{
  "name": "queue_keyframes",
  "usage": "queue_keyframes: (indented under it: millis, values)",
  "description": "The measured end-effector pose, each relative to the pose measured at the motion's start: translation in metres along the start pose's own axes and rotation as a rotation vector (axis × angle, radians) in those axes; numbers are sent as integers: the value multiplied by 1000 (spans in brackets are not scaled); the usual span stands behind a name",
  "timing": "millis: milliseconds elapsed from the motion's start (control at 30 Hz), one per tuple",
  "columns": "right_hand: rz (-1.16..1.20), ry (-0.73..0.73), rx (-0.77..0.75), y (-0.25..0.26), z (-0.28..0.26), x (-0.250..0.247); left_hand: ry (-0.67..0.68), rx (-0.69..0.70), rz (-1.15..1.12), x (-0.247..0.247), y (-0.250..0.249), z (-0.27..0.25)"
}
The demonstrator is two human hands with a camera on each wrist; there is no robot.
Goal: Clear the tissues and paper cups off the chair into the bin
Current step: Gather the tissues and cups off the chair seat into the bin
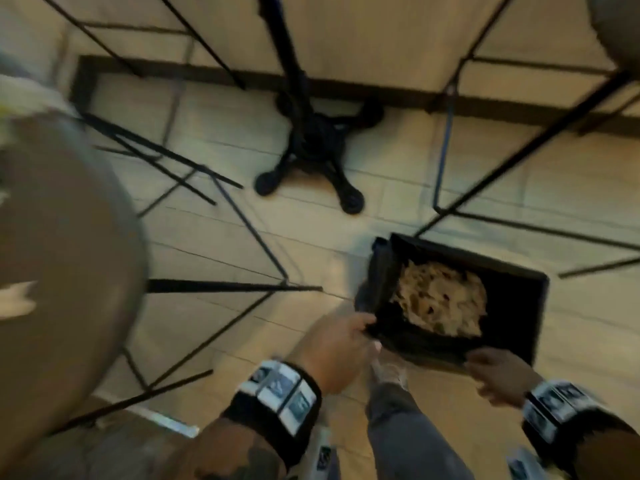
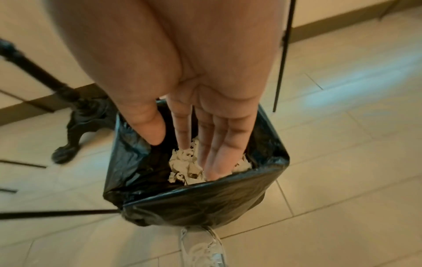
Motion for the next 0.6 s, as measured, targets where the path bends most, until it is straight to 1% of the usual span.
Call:
queue_keyframes:
  millis: [67, 100, 167, 200, 233, 267, 333, 367, 433, 500, 600]
  values:
    - [-153, -11, -34, 19, -24, -5, 6, 48, 29, -30, -9, -53]
    - [-230, -19, -86, 35, -31, -6, -8, 62, 11, -46, -8, -77]
    - [-394, -81, -230, 69, -21, -8, -115, 94, -76, -80, -2, -124]
    - [-480, -91, -302, 92, -28, -5, -178, 108, -120, -96, 2, -148]
    - [-550, -87, -361, 122, -54, 1, -228, 116, -153, -111, 7, -171]
    - [-590, -93, -413, 156, -95, 11, -275, 135, -183, -123, 13, -193]
    - [-601, -102, -512, 223, -195, 37, -402, 190, -228, -150, 22, -236]
    - [-608, -116, -581, 251, -234, 51, -475, 221, -251, -162, 28, -257]
    - [-589, -154, -764, 309, -303, 81, -645, 274, -306, -189, 44, -296]
    - [-543, -205, -928, 362, -356, 107, -808, 307, -324, -216, 64, -329]
    - [-494, -238, -1081, 434, -415, 150, -1042, 257, -206, -259, 96, -363]
Point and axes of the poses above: each hand's wrist, its own z-axis towards the middle knuckle, its own x-axis out of the palm, y = z × x, the point moved 9 cm from there along z, towards the middle knuckle, and after that the axes turned 4 degrees about x, right-handed, at the moved point
